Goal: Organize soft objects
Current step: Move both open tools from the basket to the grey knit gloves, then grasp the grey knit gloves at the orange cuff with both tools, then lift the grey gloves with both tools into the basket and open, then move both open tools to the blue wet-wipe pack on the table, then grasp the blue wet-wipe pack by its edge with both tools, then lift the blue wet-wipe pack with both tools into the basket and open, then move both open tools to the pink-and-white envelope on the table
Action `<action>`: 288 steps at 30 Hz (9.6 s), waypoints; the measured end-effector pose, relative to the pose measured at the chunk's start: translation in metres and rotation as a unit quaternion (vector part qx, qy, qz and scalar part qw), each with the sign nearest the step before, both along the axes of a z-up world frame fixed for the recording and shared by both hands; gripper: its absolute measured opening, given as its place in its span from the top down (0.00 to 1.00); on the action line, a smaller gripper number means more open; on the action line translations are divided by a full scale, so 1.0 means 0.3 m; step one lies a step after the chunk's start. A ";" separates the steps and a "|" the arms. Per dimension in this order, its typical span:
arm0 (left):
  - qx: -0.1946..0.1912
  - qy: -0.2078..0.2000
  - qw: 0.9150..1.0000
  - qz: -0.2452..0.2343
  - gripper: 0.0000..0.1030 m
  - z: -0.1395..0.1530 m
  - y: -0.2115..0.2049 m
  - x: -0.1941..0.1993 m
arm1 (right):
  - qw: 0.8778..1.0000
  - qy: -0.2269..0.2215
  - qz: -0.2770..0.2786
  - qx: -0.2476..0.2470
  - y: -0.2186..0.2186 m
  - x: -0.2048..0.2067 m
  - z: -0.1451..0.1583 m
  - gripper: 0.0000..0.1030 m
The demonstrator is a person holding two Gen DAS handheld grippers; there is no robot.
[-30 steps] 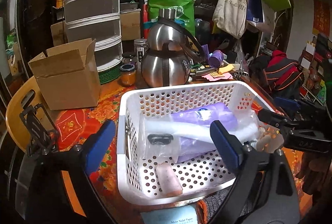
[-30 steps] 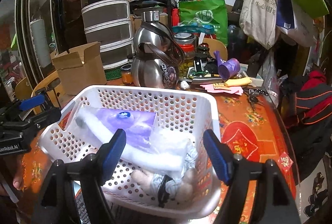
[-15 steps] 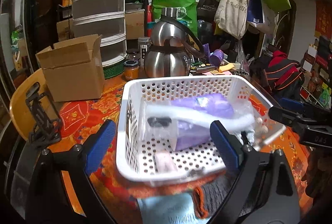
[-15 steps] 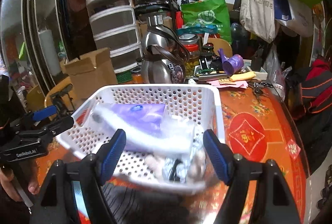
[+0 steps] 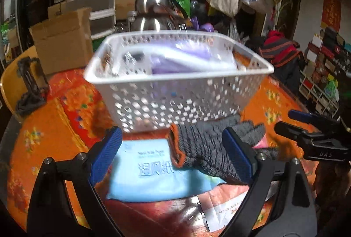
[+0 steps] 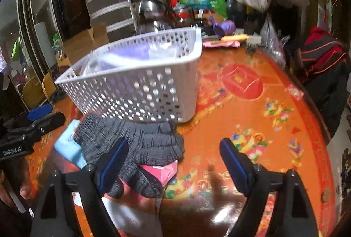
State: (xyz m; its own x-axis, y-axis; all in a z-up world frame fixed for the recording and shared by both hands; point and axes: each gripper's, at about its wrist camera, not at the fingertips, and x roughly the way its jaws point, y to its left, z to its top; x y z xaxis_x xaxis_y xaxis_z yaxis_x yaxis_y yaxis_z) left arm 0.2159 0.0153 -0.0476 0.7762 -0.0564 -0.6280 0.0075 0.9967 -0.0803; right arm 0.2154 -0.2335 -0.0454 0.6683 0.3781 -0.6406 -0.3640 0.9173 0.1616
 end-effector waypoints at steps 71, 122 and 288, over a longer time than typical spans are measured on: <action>-0.040 -0.060 0.996 -0.056 0.89 0.177 0.049 -0.192 | 0.994 -0.067 0.084 0.019 0.091 -0.141 0.225 0.90; -0.007 -0.022 0.999 0.039 0.22 0.222 0.229 0.467 | 1.000 -0.023 0.003 -0.019 0.199 0.547 0.251 0.16; -0.036 -0.012 0.999 -0.001 0.27 0.189 0.140 0.384 | 0.999 -0.029 0.034 0.004 0.211 0.332 0.231 0.34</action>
